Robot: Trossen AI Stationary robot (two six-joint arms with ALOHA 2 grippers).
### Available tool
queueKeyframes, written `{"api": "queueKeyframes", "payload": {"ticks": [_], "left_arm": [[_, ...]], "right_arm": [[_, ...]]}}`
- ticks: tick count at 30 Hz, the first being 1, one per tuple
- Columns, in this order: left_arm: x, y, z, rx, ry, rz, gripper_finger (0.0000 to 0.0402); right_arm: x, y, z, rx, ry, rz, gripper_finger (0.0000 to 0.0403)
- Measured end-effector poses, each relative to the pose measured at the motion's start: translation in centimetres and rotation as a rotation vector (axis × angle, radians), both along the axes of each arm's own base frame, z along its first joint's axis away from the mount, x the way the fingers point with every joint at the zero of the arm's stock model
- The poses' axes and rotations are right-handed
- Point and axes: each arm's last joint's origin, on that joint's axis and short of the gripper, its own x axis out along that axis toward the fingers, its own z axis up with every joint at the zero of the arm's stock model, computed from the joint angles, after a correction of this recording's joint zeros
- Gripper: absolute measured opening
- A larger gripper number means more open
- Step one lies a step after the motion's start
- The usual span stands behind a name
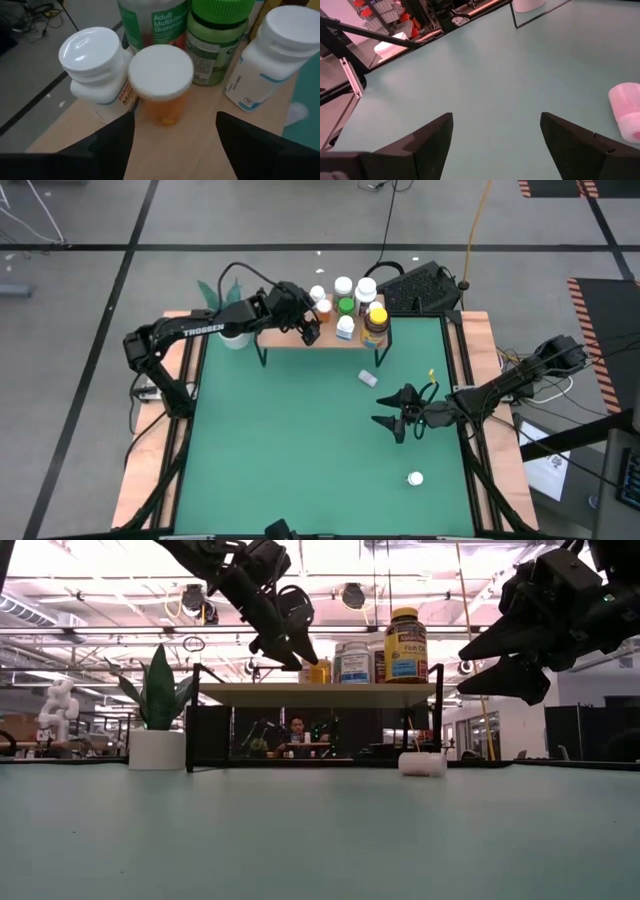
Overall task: Pick and place medicine bottles onto shelf by color
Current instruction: Put the white medicine bottle on the shelf
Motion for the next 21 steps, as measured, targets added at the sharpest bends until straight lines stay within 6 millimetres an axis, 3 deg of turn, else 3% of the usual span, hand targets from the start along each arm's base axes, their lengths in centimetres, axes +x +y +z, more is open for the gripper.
{"api": "queueKeyframes", "payload": {"ticks": [11,21], "left_arm": [[-0.2,-0.3,0.5,0.007,-0.011,-0.007,0.0303],[-1.4,-3.4,4.5,0.101,-0.089,-0.093,0.0286]], "right_arm": [[0.0,0.0,0.0,-0.006,0.002,0.002,0.0293],[-0.1,-0.1,-0.3,-0.037,0.037,0.008,0.0293]]}}
